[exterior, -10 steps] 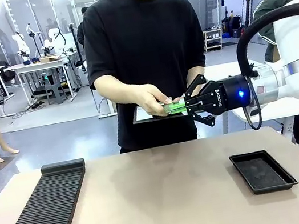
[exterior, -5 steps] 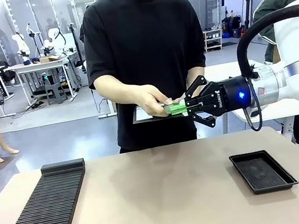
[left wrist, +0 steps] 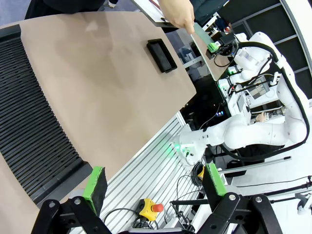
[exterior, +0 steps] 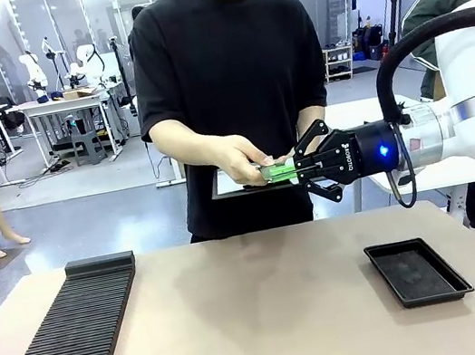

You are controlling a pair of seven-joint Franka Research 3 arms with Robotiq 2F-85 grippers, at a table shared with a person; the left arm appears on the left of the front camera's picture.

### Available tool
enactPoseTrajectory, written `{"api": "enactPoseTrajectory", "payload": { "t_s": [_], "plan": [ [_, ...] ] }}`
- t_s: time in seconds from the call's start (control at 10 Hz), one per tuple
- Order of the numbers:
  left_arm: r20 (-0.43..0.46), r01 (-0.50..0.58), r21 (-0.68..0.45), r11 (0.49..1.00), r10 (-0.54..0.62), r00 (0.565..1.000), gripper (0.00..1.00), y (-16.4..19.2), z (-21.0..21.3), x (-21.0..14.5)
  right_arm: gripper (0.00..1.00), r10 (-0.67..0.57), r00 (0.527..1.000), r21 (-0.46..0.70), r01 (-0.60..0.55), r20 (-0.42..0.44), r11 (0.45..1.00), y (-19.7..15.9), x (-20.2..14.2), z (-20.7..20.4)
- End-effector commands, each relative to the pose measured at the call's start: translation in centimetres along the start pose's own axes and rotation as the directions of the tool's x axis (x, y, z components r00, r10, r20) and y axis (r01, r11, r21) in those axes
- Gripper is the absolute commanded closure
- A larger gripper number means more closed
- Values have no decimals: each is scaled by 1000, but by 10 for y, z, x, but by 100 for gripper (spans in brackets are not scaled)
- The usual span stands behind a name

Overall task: Inspect the PCB.
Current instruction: Place the Blank PCB in the ESD tray.

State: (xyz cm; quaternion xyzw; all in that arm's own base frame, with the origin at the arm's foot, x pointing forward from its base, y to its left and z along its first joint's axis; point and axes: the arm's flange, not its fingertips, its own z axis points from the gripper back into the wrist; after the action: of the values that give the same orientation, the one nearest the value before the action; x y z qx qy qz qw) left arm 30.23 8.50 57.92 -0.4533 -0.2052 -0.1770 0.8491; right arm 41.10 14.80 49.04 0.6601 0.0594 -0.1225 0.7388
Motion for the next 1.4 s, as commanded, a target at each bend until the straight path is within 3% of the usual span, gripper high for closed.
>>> {"api": "enactPoseTrajectory", "payload": {
  "t_s": [0.0,1.3],
  "plan": [
    [-9,-5,1,1000,5,1000,0,-3,1,1,100,2,1000,-1,-2,-1,1000,3,0,-1],
    [-9,-5,1,1000,5,1000,0,-3,1,1,100,2,1000,-1,-2,-1,1000,3,0,-1]
  ]
}}
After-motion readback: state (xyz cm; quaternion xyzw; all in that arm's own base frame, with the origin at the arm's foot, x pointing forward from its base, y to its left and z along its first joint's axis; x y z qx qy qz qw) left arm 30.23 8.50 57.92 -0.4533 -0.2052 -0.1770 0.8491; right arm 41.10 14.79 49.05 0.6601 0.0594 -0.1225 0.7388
